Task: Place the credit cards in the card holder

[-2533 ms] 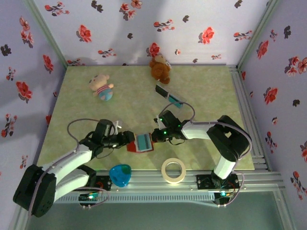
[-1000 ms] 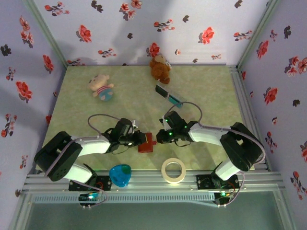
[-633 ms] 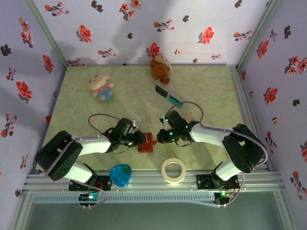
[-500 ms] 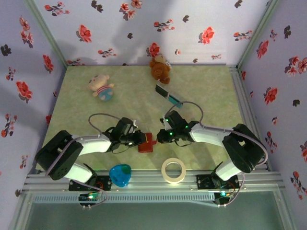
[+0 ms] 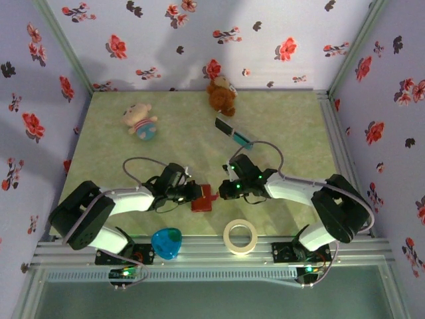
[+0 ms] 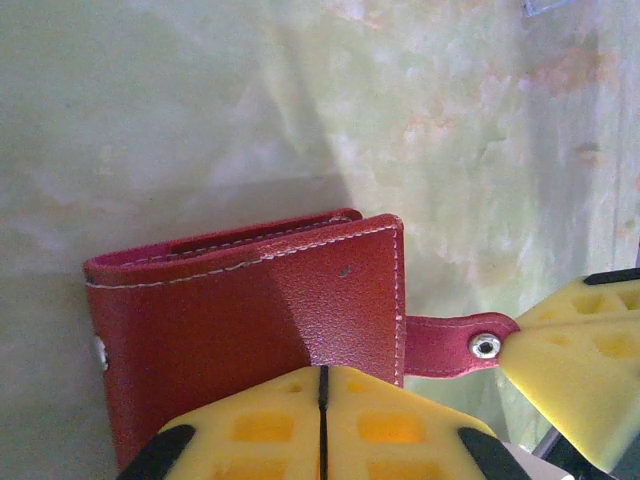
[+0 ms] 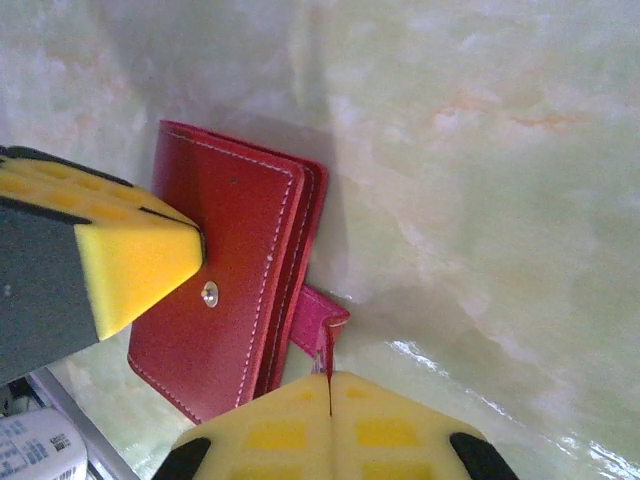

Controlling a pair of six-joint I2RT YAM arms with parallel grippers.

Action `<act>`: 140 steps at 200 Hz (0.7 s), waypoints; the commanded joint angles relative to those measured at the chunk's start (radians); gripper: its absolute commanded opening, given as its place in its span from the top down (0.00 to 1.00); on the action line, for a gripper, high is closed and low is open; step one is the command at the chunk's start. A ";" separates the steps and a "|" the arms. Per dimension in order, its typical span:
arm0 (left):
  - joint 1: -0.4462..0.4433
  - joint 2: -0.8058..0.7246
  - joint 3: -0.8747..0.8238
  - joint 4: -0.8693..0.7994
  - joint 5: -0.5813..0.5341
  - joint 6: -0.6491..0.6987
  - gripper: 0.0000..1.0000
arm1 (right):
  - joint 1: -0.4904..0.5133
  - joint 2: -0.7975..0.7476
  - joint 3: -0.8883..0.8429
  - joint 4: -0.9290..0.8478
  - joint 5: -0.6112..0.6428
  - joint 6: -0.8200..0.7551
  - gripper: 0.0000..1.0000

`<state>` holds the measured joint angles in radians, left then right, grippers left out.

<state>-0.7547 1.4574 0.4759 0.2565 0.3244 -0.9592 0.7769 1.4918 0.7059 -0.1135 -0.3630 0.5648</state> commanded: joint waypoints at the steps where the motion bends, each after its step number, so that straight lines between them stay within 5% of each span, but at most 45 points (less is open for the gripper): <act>1: -0.014 0.034 0.018 -0.089 -0.027 0.018 0.90 | -0.005 -0.012 -0.002 -0.013 0.002 -0.010 1.00; 140: -0.031 0.017 -0.017 -0.048 -0.059 -0.096 0.93 | 0.071 0.110 0.145 -0.034 -0.121 -0.079 1.00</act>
<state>-0.7696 1.4693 0.4881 0.2543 0.3038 -1.0286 0.8196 1.5608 0.7937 -0.1154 -0.4534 0.5259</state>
